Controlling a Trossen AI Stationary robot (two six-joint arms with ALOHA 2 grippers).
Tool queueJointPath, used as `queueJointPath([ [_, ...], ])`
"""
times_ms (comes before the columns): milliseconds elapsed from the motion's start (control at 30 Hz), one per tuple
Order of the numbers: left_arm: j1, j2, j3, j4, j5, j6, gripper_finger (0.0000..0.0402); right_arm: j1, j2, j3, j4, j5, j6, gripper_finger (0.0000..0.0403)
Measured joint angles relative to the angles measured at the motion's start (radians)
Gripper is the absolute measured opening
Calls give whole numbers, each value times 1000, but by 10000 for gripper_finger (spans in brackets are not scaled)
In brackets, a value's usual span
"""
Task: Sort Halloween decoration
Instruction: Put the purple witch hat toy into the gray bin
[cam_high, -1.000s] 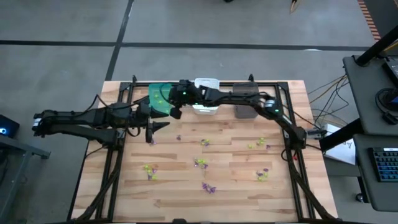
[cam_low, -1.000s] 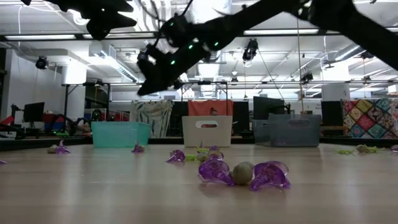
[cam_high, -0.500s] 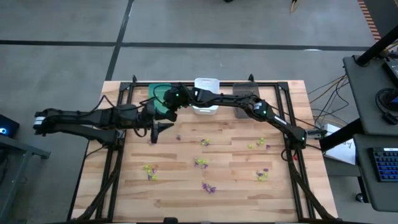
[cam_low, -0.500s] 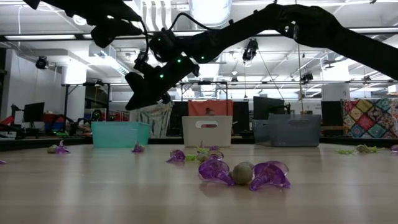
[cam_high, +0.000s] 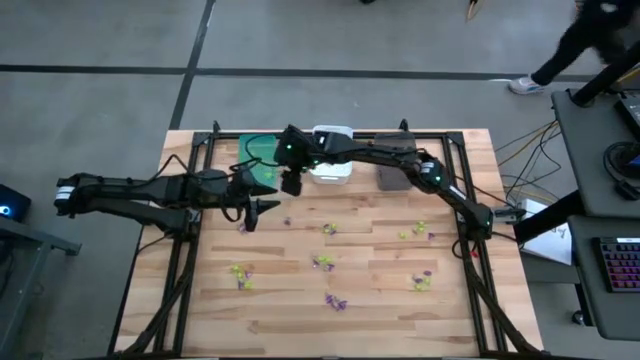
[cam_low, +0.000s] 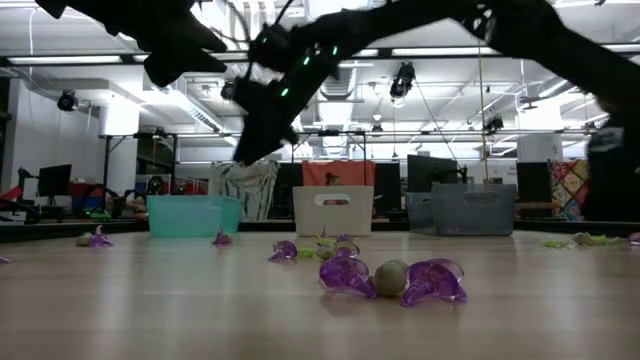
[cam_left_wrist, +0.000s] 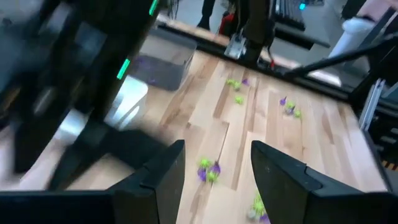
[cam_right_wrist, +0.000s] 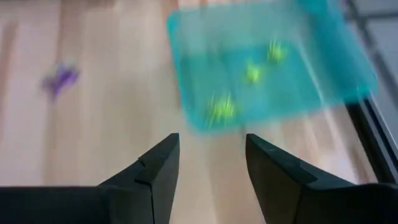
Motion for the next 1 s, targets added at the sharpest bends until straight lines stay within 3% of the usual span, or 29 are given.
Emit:
queueJointPath([
  [200, -2, 20, 0, -87, 0, -16, 166, 35, -131, -31, -326, 0, -2, 170],
  [500, -8, 99, -10, -223, 8, -27, 166, 126, -354, -205, -528, -2, -19, 154],
  [700, -21, 185, -21, -219, 8, -26, 166, 192, -578, -459, -488, -2, -9, 149],
  [1000, -27, 325, -24, -119, 9, 11, 166, 263, -874, -832, -186, -1, 110, 140],
])
